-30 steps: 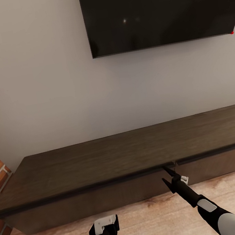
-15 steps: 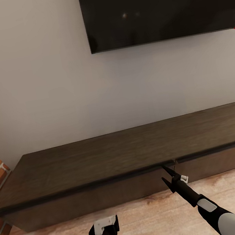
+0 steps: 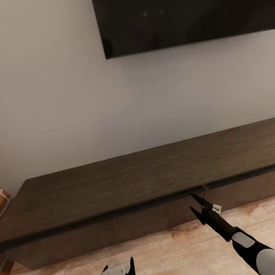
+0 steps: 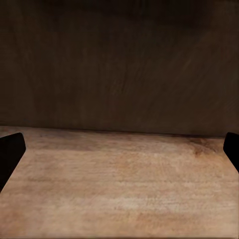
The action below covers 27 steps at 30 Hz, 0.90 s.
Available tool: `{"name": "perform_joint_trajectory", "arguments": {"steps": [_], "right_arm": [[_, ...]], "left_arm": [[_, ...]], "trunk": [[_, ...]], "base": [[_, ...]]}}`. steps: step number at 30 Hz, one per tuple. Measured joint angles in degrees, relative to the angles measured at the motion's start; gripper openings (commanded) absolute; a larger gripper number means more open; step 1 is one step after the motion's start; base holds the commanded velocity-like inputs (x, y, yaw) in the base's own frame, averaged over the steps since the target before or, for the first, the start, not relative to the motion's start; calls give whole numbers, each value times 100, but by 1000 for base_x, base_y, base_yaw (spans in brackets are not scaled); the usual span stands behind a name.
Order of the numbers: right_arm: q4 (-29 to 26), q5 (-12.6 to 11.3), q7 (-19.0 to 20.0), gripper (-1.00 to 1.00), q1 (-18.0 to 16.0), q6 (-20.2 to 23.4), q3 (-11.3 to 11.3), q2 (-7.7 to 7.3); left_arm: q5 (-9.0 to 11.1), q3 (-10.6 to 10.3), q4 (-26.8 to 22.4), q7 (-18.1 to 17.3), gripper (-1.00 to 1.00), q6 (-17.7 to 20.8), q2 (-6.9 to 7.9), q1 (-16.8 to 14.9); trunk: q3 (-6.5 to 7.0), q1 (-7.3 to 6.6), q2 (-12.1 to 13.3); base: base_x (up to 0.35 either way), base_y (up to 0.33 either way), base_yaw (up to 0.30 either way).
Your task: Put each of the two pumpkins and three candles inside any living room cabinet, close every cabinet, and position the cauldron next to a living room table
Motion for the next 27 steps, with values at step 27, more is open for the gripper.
{"name": "perform_joint_trajectory", "arguments": {"steps": [27], "right_arm": [[-22, 163, 257, 100, -5, -1, 9, -10]], "left_arm": [[-8, 0, -15, 2, 100, -127, 31, 15]], "trunk": [[-222, 26, -14]], "base": [[0, 0, 0]]}}
